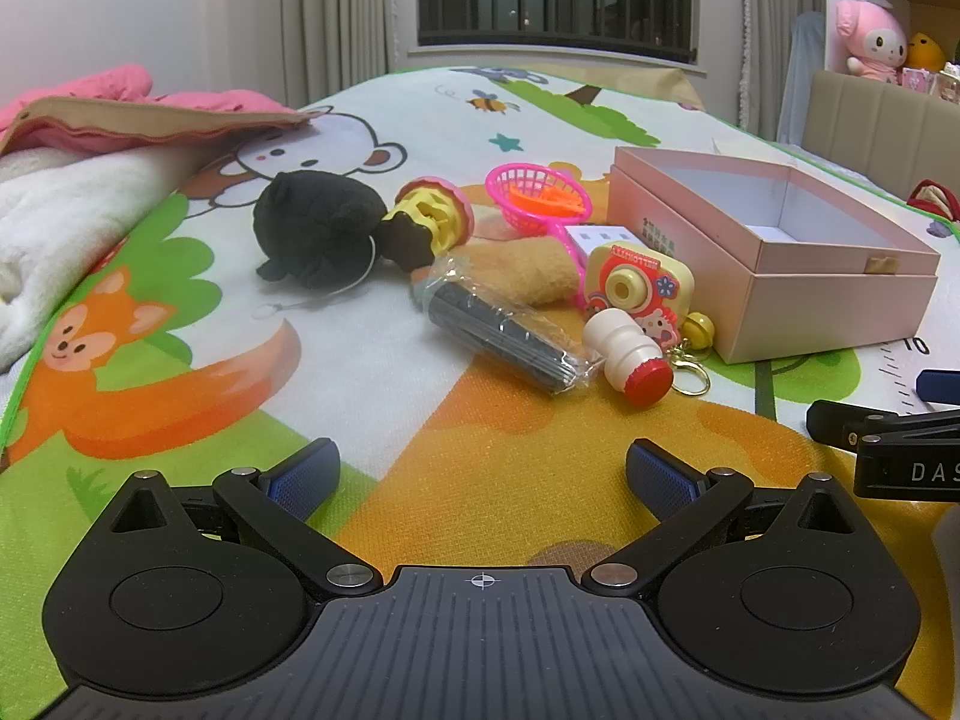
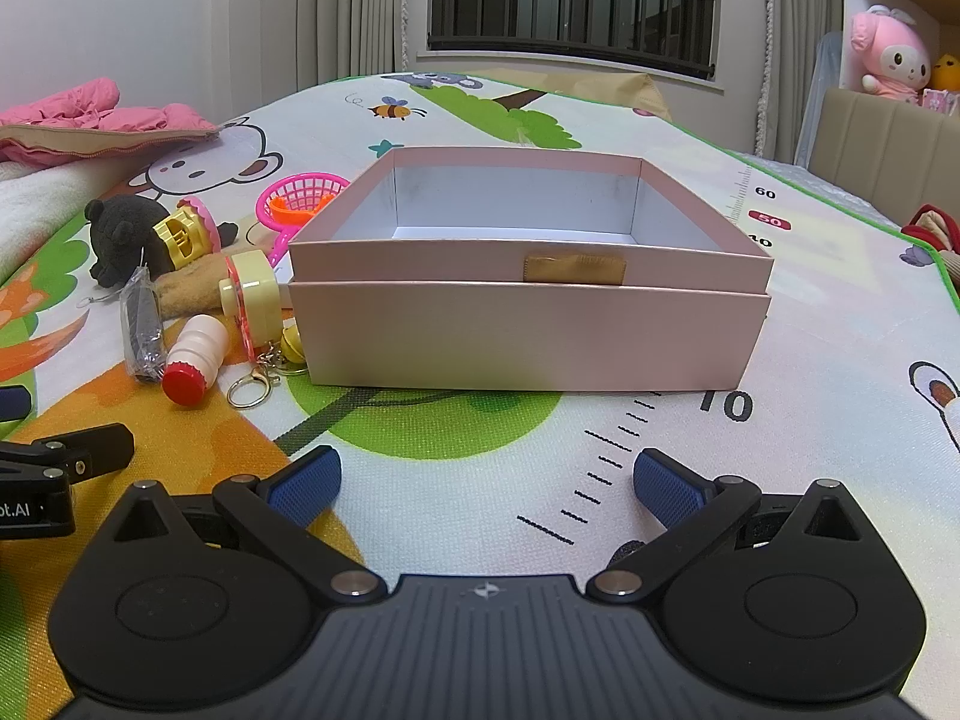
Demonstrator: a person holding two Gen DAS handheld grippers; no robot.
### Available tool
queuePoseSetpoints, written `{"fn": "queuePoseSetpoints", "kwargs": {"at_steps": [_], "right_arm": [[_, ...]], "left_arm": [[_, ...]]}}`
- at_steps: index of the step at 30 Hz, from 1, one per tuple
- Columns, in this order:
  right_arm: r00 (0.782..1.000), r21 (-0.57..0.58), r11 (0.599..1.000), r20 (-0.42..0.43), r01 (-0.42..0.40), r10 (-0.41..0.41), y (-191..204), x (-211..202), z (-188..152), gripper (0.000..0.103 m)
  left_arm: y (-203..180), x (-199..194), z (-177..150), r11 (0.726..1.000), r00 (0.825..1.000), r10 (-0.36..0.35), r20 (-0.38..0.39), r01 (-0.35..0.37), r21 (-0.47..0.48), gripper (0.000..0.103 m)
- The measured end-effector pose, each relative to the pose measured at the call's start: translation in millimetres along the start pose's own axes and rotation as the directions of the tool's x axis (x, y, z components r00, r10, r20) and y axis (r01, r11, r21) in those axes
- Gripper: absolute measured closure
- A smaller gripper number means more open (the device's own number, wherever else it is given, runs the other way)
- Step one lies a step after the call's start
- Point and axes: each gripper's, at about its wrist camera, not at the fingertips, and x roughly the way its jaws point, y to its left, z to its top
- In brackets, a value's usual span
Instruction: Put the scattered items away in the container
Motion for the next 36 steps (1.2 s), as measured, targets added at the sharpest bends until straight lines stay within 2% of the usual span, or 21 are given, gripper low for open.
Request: {"fn": "queuePoseSetpoints", "kwargs": {"at_steps": [36], "right_arm": [[1.0, -0.005, 1.0, 0.0, 0.005, -0.005, 1.0, 0.2, -0.6, 0.0]], "left_arm": [[0.6, 0.3, -0.3, 1.0, 1.0, -0.003, 0.001, 0.003, -0.002, 0.0]]}}
